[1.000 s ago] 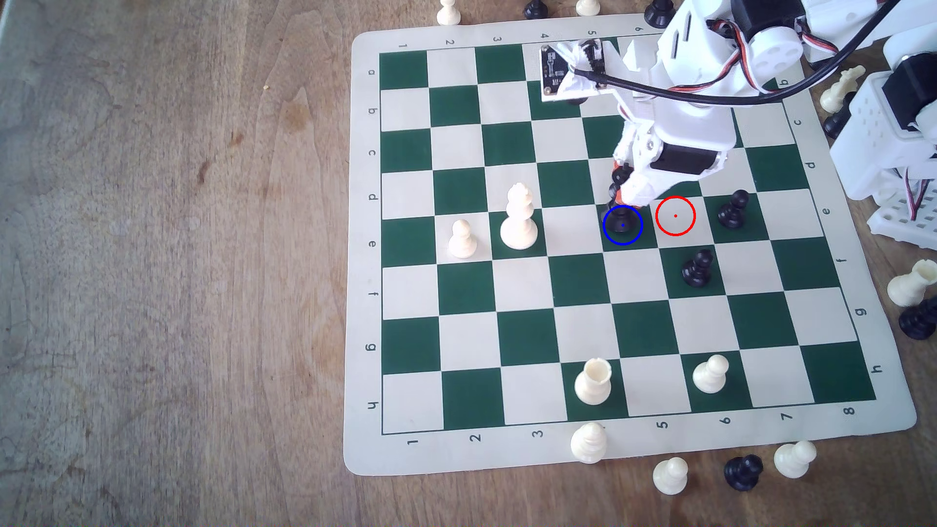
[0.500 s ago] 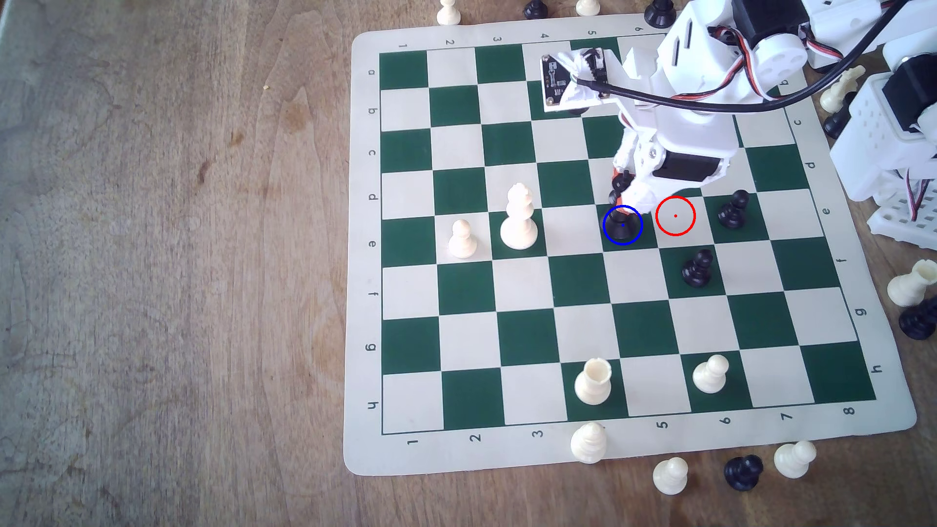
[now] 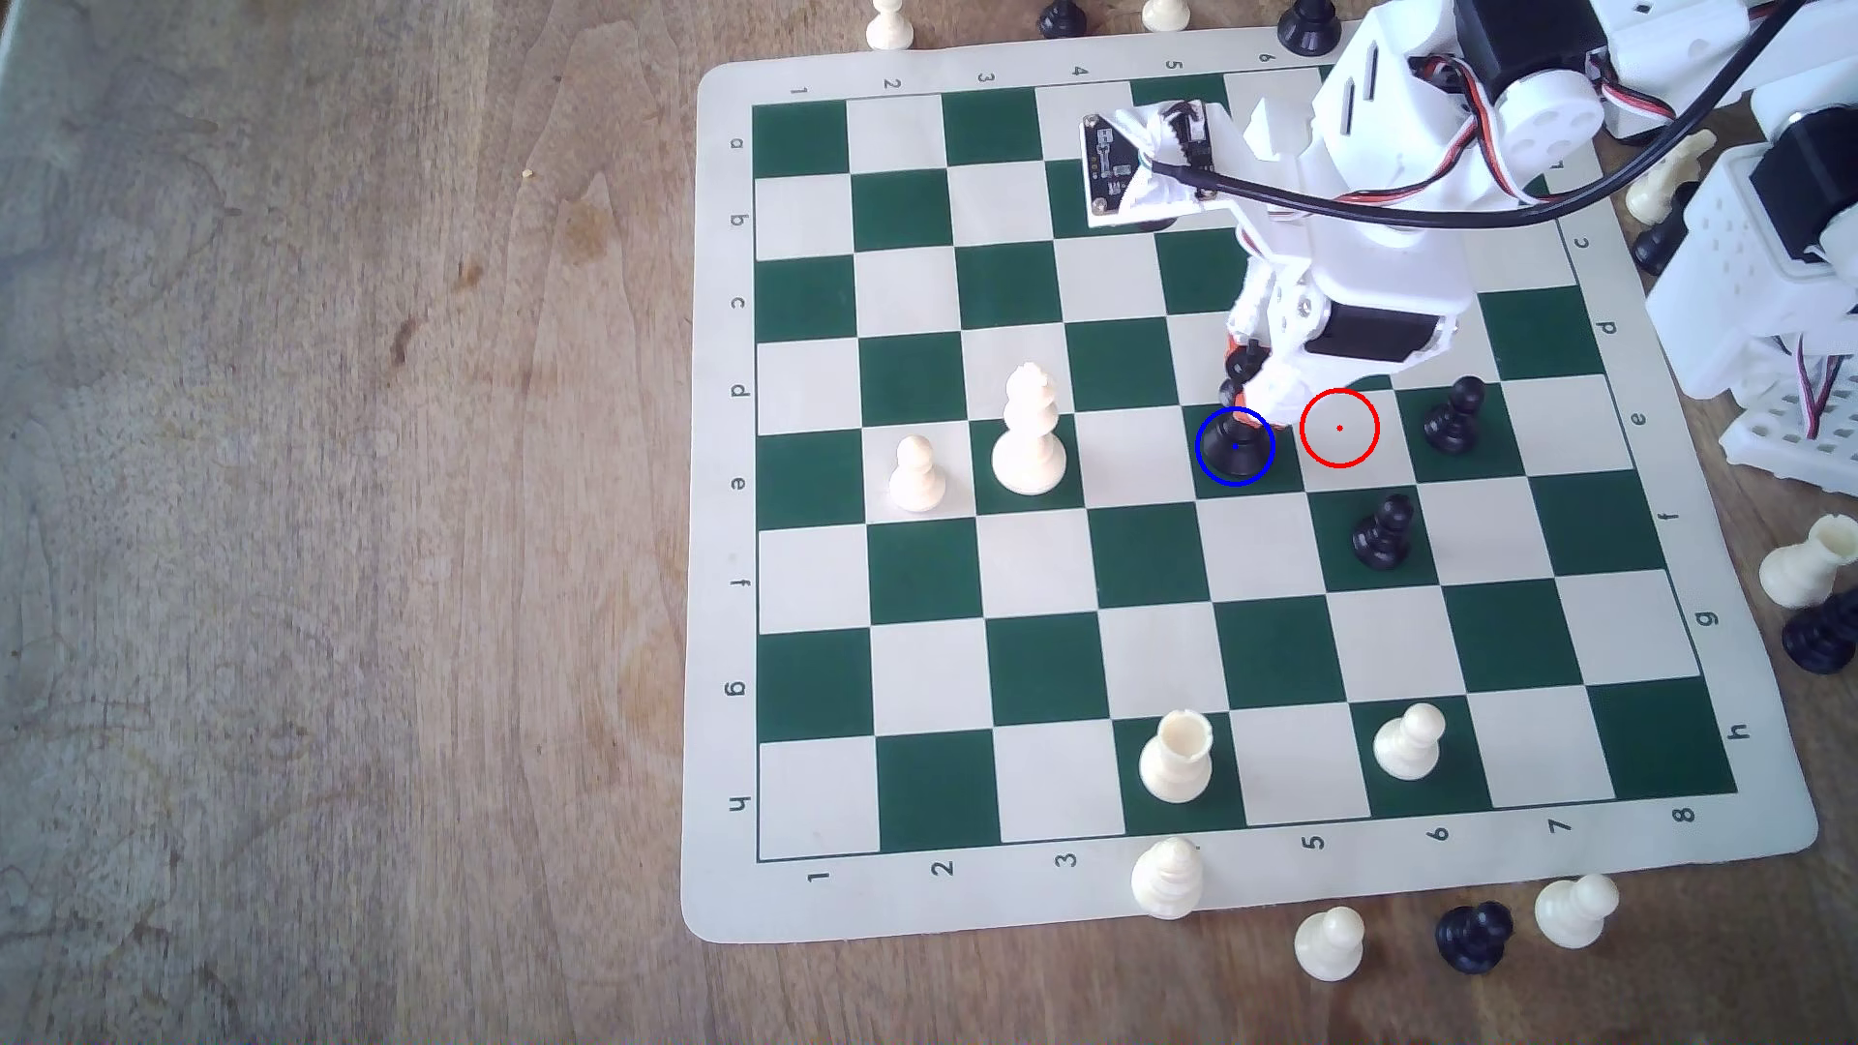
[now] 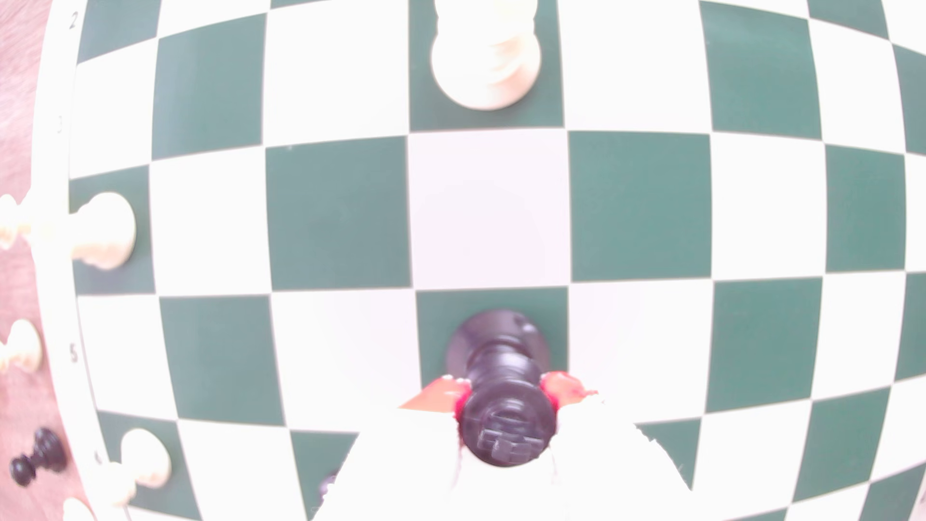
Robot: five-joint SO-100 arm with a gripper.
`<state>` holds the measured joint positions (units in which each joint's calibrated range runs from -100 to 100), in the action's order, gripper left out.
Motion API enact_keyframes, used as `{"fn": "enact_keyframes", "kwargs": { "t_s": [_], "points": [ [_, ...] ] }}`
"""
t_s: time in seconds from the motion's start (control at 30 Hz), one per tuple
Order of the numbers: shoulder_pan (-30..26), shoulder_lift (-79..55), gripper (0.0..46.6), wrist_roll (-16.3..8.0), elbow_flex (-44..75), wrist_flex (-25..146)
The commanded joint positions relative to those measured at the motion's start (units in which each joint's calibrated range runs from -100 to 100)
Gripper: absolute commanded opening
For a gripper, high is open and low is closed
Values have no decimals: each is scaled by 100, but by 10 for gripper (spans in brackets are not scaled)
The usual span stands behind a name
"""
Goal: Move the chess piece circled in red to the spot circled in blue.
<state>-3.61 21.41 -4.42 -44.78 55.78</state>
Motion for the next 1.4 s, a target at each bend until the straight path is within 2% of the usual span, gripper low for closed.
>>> {"fn": "enact_keyframes", "kwargs": {
  "t_s": [0.0, 0.1, 0.17, 0.37, 0.67, 0.97, 1.13, 1.23, 1.27, 1.37],
  "points": [
    [37, 151, 255, -10, -19, 8],
    [29, 313, 312, 5, -182, -82],
    [37, 372, 319, -5, -191, -99],
    [84, 644, 326, 15, -200, -90],
    [412, 2757, 346, 68, -835, 188],
    [584, 5533, 352, 132, -1859, 835],
    [584, 6187, 342, 122, -2276, 901],
    [584, 6382, 311, 127, -2630, 467],
    [600, 6509, 236, 132, -2893, 32],
    [592, 6696, 142, 142, -3319, -590]
  ]
}}
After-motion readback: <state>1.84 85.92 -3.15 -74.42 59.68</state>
